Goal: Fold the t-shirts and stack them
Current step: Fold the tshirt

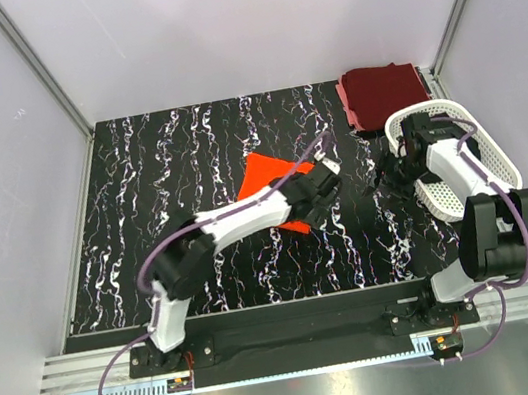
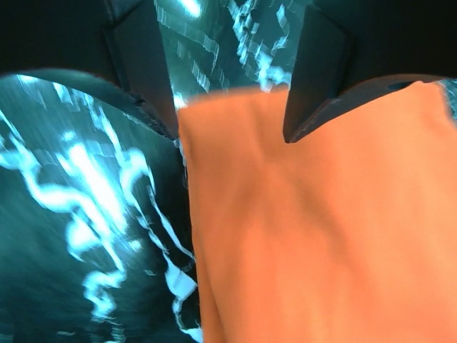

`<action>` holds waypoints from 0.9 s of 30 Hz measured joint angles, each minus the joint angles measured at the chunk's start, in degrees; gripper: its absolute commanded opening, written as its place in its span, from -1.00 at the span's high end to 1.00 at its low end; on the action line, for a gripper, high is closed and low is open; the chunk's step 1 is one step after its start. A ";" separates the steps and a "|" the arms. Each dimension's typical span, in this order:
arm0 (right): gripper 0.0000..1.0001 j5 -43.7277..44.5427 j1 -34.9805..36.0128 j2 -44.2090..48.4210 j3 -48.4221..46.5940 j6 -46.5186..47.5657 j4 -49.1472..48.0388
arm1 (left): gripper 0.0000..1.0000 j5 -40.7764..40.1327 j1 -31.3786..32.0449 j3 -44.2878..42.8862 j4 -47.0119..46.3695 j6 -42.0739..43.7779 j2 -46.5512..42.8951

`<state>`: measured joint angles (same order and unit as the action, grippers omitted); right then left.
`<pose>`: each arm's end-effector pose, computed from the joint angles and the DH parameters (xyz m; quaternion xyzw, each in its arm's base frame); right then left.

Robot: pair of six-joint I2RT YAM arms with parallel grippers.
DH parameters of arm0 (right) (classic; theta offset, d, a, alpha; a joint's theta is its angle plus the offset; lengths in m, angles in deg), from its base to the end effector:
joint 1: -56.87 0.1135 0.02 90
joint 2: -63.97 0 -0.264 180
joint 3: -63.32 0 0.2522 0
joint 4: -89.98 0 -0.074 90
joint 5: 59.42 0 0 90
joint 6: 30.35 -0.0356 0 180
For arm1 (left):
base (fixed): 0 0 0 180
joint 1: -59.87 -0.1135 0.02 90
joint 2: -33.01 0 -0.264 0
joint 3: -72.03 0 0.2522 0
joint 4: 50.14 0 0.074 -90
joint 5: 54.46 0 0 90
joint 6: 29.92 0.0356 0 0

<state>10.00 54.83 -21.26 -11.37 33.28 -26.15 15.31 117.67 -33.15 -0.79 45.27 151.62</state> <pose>0.2751 0.0027 0.2271 0.2157 0.9510 0.2011 0.0932 0.2453 -0.3665 0.1912 0.3121 0.9054 0.0004 0.2877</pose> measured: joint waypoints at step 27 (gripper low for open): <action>-0.40 -2.10 0.00 0.00 0.39 -0.09 -2.73 | -0.48 29.11 -9.57 40.04 -32.00 -82.16 -28.59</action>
<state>7.90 54.83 -21.26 -10.98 33.20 -28.88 44.42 108.09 6.89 -32.78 -36.89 123.03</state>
